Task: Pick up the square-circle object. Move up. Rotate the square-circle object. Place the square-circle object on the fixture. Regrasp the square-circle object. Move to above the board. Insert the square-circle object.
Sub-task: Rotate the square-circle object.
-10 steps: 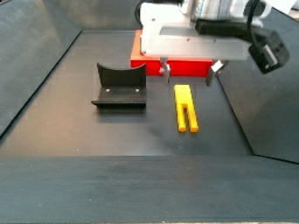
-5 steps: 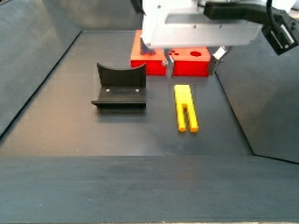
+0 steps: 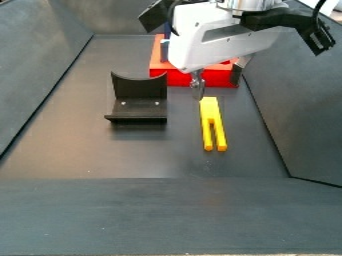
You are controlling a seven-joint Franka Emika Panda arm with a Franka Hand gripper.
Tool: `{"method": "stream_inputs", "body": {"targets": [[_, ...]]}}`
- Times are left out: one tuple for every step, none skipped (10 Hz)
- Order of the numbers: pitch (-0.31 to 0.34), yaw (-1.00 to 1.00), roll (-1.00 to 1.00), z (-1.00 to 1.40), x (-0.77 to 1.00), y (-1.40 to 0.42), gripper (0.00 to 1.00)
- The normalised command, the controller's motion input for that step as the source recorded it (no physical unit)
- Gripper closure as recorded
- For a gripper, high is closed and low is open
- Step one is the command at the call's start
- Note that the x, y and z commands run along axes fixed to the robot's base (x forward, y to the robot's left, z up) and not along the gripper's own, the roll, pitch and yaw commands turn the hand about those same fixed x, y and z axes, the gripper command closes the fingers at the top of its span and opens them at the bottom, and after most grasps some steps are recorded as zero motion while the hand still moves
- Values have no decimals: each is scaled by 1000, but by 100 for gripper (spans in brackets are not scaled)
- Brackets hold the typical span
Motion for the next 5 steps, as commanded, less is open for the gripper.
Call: {"method": "stream_inputs", "body": {"targets": [[0, 1000, -4, -51, 21, -2, 0], [0, 1000, -4, -49, 22, -2, 0], [0, 1000, -4, -48, 22, -2, 0], [0, 1000, -4, -47, 22, -2, 0], [0, 1000, -4, -46, 22, -2, 0]]}}
